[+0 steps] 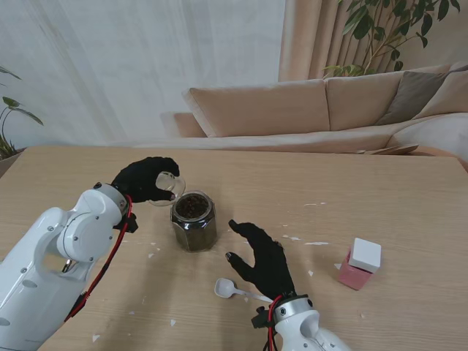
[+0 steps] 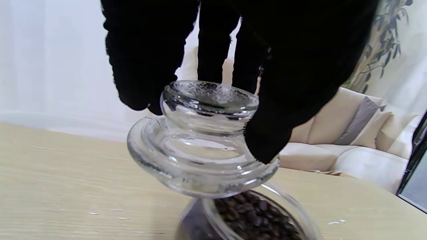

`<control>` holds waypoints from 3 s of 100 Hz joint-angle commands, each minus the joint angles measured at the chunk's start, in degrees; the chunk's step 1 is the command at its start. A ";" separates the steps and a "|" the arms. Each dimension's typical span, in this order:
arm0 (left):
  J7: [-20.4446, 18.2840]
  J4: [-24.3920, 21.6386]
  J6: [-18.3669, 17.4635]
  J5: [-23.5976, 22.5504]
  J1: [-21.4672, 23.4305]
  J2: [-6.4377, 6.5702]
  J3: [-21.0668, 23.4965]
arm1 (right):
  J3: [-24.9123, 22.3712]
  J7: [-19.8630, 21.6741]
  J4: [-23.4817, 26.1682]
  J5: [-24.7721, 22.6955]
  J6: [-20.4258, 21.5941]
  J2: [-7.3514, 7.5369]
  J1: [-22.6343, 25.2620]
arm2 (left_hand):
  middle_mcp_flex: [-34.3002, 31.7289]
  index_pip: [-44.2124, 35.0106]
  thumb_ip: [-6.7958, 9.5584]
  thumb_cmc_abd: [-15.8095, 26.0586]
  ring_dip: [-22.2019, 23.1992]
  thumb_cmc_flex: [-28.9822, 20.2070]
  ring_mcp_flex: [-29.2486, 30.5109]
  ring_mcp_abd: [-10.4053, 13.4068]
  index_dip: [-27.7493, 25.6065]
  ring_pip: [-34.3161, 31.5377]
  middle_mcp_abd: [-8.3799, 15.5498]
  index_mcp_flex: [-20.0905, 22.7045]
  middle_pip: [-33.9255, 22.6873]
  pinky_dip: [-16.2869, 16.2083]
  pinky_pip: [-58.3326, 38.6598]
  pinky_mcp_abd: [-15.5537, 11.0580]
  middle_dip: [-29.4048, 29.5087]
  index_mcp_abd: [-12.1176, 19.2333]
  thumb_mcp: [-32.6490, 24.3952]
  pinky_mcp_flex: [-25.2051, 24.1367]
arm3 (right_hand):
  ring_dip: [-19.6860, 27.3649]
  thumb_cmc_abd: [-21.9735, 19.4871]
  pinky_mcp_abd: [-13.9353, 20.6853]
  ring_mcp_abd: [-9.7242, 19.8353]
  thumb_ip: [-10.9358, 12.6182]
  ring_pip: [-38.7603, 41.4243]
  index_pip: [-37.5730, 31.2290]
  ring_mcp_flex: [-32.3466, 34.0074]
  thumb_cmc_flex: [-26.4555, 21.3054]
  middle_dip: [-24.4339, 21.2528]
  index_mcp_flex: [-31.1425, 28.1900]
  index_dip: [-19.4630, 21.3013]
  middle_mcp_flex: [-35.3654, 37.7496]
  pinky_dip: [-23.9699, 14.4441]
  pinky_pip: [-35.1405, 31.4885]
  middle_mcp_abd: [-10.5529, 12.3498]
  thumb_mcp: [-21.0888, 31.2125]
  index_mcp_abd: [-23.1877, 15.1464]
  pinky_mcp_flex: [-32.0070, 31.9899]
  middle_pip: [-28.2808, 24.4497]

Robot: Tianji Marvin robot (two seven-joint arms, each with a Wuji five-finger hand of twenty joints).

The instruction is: Portion coffee beans from the glass jar into the coffee jar

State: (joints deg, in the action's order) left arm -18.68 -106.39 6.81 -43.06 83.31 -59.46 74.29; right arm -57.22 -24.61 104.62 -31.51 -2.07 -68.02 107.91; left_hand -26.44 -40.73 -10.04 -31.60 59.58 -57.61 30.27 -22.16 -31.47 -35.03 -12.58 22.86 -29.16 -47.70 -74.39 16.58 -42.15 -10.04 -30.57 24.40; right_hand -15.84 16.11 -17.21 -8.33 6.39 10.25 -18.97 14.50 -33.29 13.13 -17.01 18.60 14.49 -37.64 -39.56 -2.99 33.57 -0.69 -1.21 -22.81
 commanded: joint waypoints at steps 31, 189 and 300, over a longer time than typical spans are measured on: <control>-3.76 -3.69 -0.90 -1.28 0.56 -0.02 -5.14 | 0.09 0.92 0.42 0.21 0.01 -0.07 0.58 | -4.80 -2.91 2.55 4.78 4.06 -12.92 5.81 5.55 -1.53 -6.55 0.20 1.99 -3.71 -1.53 -1.87 -2.73 -3.74 -1.86 -9.50 0.21 | 1.30 -0.73 1.51 3.26 -0.52 -0.77 0.00 -2.11 -0.35 -0.21 1.91 -0.74 -2.88 -0.89 -0.22 1.66 -0.09 -0.44 -0.29 0.20; -0.43 2.94 3.80 -5.61 -5.20 -0.63 -13.18 | -0.16 1.94 0.48 0.82 0.39 0.10 0.68 | 2.55 0.76 5.08 8.71 -4.61 -6.96 -4.04 6.72 0.09 -2.47 1.83 0.17 -4.38 -0.17 7.40 -1.32 6.03 -1.32 -9.04 -6.29 | 1.25 -0.98 1.71 3.47 -0.54 -1.09 0.50 -2.50 -0.53 -0.50 2.68 -0.62 -4.04 -1.40 0.38 1.94 -0.74 -0.29 -0.51 0.59; 6.78 -5.30 -7.77 8.99 14.36 -1.80 4.03 | 0.45 1.76 -0.64 1.48 0.40 -0.13 -0.45 | 17.15 26.82 8.31 23.97 -37.55 8.10 -28.67 14.66 15.66 32.49 6.78 -8.77 21.34 13.79 68.49 -4.14 22.90 4.00 25.75 -29.50 | 0.98 -1.54 1.97 3.55 -1.51 -1.52 0.86 -3.00 0.84 -0.80 3.73 -0.37 -3.99 -1.52 1.87 2.20 -3.11 -1.07 -1.85 1.26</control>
State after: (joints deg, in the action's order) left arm -12.13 -111.05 -0.36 -34.98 93.65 -61.35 77.86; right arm -57.17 -23.30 104.29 -30.40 -1.77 -67.75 107.66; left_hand -10.27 -14.19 -3.09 -9.79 22.93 -48.12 2.91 -8.94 -16.62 -3.25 -6.42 12.53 -6.95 -35.39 -7.69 14.21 -19.47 -6.80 -5.95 -4.77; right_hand -15.81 16.06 -17.21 -7.73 6.37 10.13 -18.98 13.27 -33.28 12.84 -15.72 18.60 12.24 -38.47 -38.85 -2.61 31.68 -0.63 -1.94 -22.61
